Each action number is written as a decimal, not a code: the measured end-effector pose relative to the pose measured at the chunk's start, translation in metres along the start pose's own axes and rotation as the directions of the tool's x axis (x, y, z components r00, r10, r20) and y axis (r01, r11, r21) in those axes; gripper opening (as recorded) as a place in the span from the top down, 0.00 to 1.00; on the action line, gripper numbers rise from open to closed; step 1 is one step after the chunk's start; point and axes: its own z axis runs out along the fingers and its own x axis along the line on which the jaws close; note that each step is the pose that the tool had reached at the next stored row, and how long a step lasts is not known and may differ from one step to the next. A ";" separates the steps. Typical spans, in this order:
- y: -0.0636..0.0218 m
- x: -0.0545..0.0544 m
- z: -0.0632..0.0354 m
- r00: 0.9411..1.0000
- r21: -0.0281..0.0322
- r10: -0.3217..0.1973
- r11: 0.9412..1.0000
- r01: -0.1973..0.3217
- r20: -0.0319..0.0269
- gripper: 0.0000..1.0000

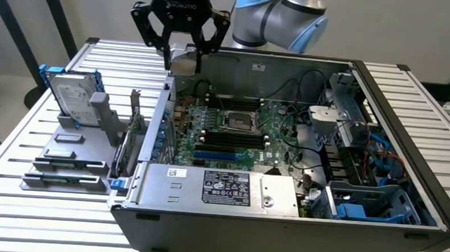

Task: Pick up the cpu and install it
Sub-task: 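Pick up the cpu and move it towards the insertion slot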

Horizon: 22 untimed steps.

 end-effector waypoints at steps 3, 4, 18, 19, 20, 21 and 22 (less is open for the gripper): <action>0.0040 -0.012 0.0001 1.000 0.000 0.000 1.000 0.000 0.000 0.45; 0.0059 -0.015 0.0003 1.000 0.000 0.000 1.000 0.000 0.000 0.45; 0.0403 -0.051 0.0223 1.000 0.000 0.000 1.000 0.000 0.000 0.45; 0.0428 -0.054 0.0241 1.000 0.000 0.000 1.000 0.000 0.000 0.45; 0.0453 -0.056 0.0260 1.000 0.000 0.000 1.000 0.000 0.000 0.45; 0.0482 -0.058 0.0279 1.000 0.000 0.000 1.000 0.000 0.000 0.45; 0.0512 -0.060 0.0299 1.000 0.000 0.000 1.000 0.000 0.000 0.45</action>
